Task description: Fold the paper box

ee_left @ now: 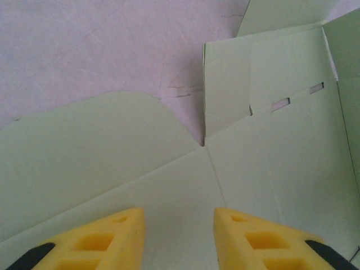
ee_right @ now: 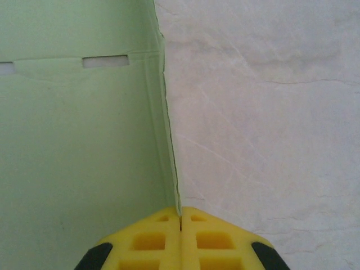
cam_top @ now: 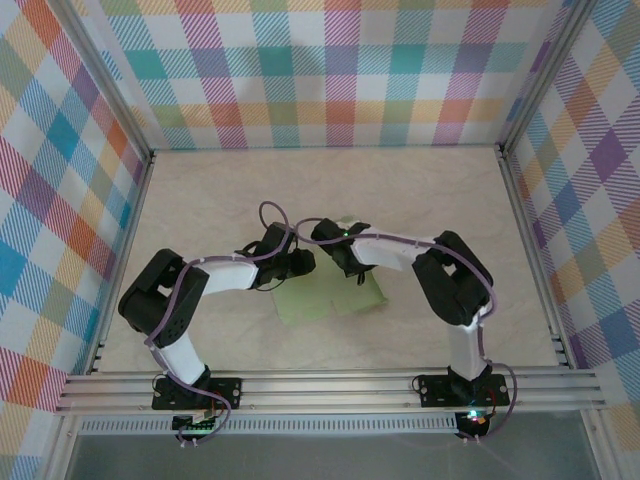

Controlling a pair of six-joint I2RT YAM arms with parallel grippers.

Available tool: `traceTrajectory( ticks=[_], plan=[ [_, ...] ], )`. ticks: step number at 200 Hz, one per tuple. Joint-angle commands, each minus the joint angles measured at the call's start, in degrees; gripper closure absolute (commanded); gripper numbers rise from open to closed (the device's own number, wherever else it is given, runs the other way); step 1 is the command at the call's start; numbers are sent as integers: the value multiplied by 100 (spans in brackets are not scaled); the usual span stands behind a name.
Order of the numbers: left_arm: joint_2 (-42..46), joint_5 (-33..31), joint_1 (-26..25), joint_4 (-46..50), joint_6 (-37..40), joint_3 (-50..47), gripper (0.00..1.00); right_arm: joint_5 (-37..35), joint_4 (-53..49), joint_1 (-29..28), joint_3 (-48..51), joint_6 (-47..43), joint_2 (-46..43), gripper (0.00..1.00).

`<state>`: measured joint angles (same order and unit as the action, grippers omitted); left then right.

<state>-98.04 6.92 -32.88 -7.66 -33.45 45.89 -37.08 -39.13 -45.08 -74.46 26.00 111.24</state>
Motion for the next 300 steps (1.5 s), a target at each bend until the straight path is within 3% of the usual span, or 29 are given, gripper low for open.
traceTrajectory(
  ticks=[1, 16, 35, 64, 95, 112, 126, 148, 172, 201, 228, 241, 262, 300],
  plan=[
    [160, -15, -25, 160, 71, -117, 62, 1643, 960, 394, 391, -711, -538, 88],
    [178, 17, -25, 139, 75, -115, 62, 2677, 1170, 702, 502, -985, -723, 79],
    [210, 124, -25, 113, 153, -89, 60, 3221, 1262, 1038, 609, -1166, -945, 69],
    [390, 119, -25, 107, 362, -136, 56, 4037, 1442, 1519, 976, -1303, -1412, 43],
    [811, -67, -26, 107, 646, -188, 46, 4503, 1782, 1828, 1650, -1477, -1929, 37],
    [1085, -228, -25, 98, 875, -186, 33, 4603, 1935, 1945, 1964, -1575, -2088, 37],
    [1297, -345, -25, 222, 1267, -125, 22, 4701, 1771, 2066, 1967, -1612, -2043, 38],
    [1536, -676, 25, 359, 1763, -37, 14, 4560, 1612, 2117, 1934, -1731, -1843, 50],
    [1556, -583, 183, 523, 2035, 226, 0, 4519, 1495, 2162, 1811, -1850, -1535, 60],
    [1679, -550, 203, 72, 2624, 115, 0, 4554, 1360, 2187, 1477, -1921, -1169, 69],
    [1947, -599, 252, -228, 2736, -24, 0, 4507, 1352, 2196, 1347, -2022, -1133, 93],
    [2033, -103, 456, -516, 2492, -78, 0, 4548, 1322, 2210, 1329, -2220, -1213, 100],
    [1744, 1082, 846, -560, 2245, 242, 0, 4703, 1267, 2247, 1322, -2707, -1383, 100],
    [916, 2926, 907, 24, 2948, 1372, 1, 5515, 1061, 2433, 933, -2998, -1584, 100]
  ],
)
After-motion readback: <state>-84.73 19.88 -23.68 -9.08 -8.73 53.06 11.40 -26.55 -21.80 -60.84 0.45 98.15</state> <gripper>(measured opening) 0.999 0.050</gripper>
